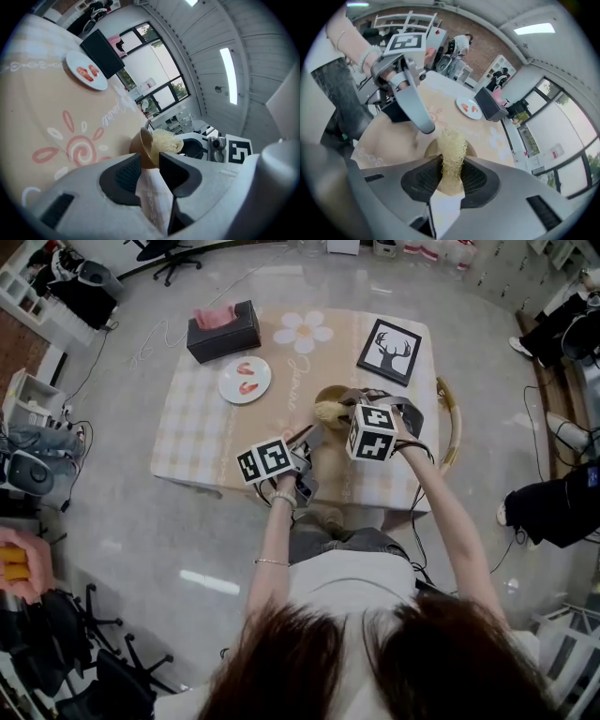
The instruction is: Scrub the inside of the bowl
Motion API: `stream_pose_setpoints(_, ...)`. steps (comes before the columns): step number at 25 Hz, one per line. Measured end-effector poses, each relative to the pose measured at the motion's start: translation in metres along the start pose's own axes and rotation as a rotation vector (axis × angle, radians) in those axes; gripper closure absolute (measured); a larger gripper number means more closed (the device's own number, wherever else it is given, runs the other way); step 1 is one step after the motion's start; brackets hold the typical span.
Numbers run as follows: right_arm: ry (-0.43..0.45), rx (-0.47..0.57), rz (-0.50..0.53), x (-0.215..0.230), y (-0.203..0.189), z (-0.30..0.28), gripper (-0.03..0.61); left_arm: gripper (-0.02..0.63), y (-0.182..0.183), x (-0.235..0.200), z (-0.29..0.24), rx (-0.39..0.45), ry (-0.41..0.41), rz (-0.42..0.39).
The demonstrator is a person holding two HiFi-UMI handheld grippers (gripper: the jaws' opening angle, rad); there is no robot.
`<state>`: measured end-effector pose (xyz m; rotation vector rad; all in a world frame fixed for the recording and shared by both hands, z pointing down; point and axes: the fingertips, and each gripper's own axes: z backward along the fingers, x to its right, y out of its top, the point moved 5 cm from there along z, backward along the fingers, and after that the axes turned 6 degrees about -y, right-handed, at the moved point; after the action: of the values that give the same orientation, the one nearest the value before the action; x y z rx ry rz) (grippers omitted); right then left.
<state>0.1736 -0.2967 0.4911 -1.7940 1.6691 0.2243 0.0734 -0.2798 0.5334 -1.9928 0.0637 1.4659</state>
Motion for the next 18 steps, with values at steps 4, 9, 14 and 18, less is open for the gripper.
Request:
stream_pose_setpoints(4,-0.024,0.166,-0.276,0.005,-0.001,0.01,0.482,0.542,0.004,0.008,0.003,0.024,0.022,-0.114)
stream_pose_setpoints(9,-0.02,0.32,-0.512,0.002,-0.007,0.018,0.483,0.571,0.008,0.018,0.004,0.019,0.046,-0.268)
stream_pose_setpoints(14,-0.01,0.442,-0.633,-0.004,-0.01,0.024,0.483,0.581,0.006,0.028,0.006,0.025,0.059,-0.379)
stream_pose_setpoints(18,0.004,0.514,-0.72,-0.006,-0.015,0.03,0.483,0.584,0.007,0.033,0.007,0.036,0.07,-0.458)
